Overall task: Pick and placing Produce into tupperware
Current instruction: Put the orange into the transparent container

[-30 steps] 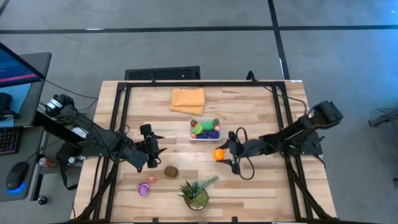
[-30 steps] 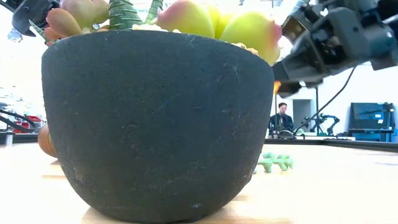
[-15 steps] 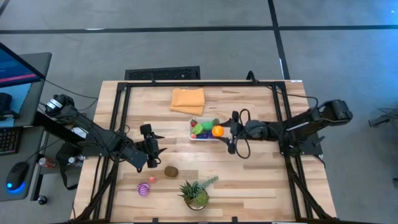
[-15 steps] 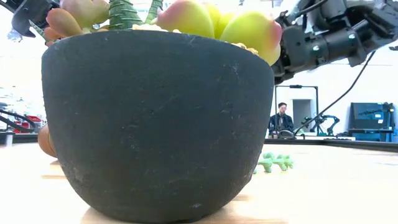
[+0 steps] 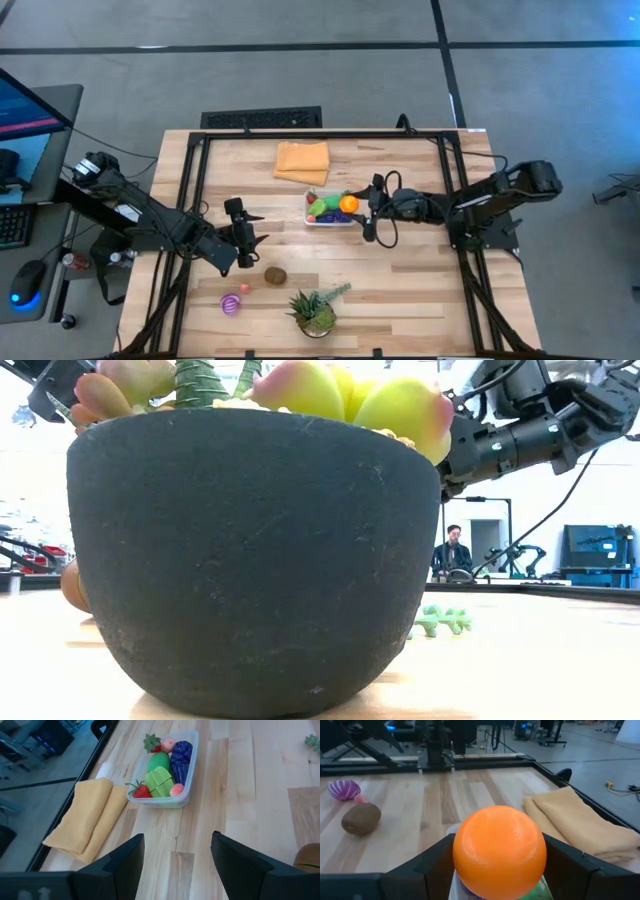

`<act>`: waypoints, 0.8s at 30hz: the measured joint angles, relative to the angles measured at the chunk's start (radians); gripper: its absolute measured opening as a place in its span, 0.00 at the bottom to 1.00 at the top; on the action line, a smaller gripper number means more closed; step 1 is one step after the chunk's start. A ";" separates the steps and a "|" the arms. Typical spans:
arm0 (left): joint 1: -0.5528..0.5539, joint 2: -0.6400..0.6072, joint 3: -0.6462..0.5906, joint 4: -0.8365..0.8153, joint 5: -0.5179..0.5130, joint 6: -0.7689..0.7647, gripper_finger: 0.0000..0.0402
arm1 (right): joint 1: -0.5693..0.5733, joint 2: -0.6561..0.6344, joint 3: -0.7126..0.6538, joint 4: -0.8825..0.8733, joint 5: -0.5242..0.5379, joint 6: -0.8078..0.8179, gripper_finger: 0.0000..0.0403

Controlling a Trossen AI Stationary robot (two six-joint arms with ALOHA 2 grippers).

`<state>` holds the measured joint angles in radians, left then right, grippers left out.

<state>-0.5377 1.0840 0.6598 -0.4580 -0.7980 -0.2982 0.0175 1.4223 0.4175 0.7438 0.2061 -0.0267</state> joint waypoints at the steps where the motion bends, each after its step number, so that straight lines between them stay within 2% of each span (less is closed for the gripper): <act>1: 0.000 0.000 0.000 0.000 -0.001 0.000 0.55 | 0.000 0.017 0.002 0.020 0.000 0.000 0.61; 14: 0.000 0.000 0.000 0.003 0.000 -0.001 0.55 | -0.011 0.257 0.146 0.027 0.000 -0.050 0.61; 24: 0.000 0.000 0.000 0.000 -0.001 -0.001 0.55 | -0.057 0.303 0.169 0.016 0.000 -0.036 0.61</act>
<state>-0.5377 1.0836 0.6598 -0.4583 -0.7987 -0.2996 -0.0393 1.7248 0.5869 0.7599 0.2063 -0.0630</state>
